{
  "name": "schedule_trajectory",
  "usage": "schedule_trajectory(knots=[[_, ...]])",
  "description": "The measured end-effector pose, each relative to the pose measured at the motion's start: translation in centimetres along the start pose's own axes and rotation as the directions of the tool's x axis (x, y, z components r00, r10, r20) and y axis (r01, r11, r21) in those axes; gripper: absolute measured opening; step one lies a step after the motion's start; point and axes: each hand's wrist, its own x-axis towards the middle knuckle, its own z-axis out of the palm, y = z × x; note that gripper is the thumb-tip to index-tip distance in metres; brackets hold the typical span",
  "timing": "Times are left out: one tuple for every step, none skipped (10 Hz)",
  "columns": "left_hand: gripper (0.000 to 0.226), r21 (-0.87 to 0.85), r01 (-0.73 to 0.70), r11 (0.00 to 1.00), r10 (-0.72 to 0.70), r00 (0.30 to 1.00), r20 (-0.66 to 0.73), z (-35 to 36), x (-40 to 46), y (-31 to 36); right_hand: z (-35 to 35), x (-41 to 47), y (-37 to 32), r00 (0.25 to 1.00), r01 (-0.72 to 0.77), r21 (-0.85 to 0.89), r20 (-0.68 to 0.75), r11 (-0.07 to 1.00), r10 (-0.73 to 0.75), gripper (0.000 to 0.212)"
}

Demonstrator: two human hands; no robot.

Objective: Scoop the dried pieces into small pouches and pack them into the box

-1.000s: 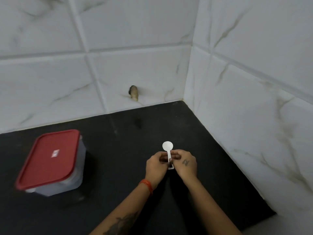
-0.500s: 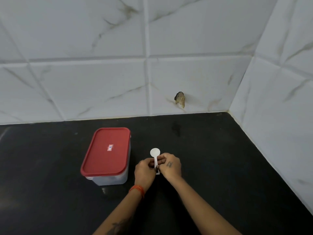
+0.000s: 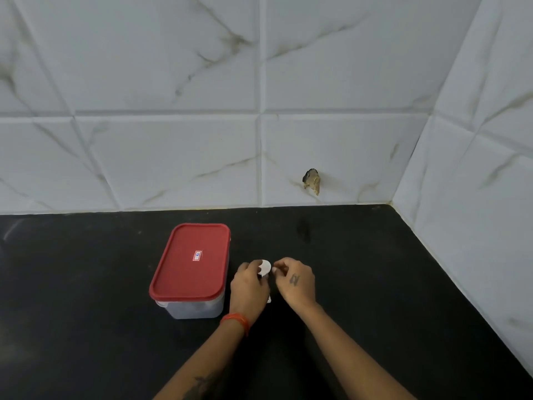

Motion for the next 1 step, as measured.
schedule_trajectory(knots=[[0.040,0.098,-0.204,0.974,0.211,0.975,-0.073,-1.67,1.04,2.77,-2.26,0.78,-1.50,0.969,0.183,-0.045,-0.158,0.982,-0.188,0.026]])
